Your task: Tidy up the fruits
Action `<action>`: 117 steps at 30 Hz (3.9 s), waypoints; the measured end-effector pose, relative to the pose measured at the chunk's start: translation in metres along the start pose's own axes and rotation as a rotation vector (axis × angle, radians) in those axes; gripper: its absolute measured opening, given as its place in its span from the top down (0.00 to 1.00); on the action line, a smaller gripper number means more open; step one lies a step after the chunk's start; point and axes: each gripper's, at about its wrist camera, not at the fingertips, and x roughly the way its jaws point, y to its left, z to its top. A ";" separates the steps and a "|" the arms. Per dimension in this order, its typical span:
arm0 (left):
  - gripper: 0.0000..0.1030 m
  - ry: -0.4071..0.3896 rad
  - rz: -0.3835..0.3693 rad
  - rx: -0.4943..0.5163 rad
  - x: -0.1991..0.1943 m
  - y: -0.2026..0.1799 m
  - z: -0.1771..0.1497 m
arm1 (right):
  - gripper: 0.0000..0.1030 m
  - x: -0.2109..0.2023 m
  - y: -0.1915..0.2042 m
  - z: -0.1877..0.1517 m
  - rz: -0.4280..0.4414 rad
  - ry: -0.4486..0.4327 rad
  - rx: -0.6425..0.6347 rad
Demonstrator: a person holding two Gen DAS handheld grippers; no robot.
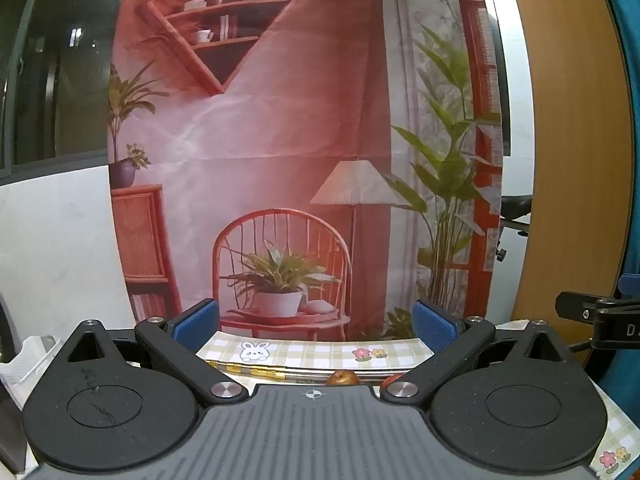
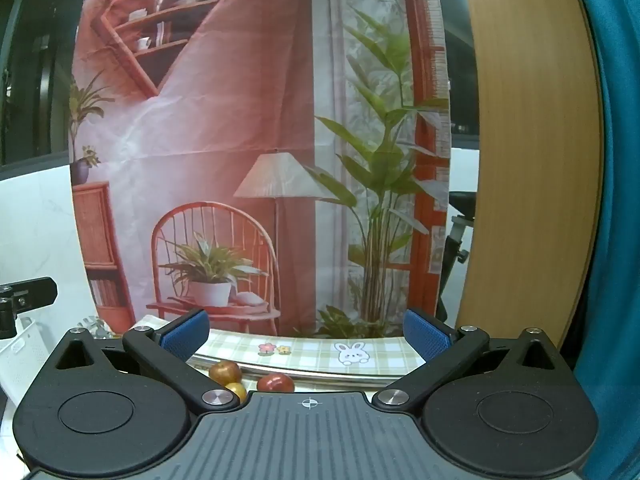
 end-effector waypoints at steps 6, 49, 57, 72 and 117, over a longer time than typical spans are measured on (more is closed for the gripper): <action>0.00 -0.026 0.030 0.020 0.000 0.002 0.001 | 0.00 0.001 -0.001 0.000 0.002 0.000 -0.001; 0.00 -0.028 0.021 0.052 -0.005 -0.003 -0.003 | 0.00 -0.006 -0.006 0.001 -0.004 -0.016 0.014; 0.00 -0.026 0.017 0.050 -0.006 -0.003 -0.003 | 0.00 -0.006 -0.010 0.000 -0.006 -0.015 0.018; 0.00 -0.027 0.014 0.049 -0.006 -0.003 -0.003 | 0.00 -0.005 -0.013 -0.003 -0.006 -0.012 0.022; 0.19 0.316 -0.092 -0.026 0.166 0.058 -0.083 | 0.00 0.165 -0.041 -0.109 0.070 0.275 0.090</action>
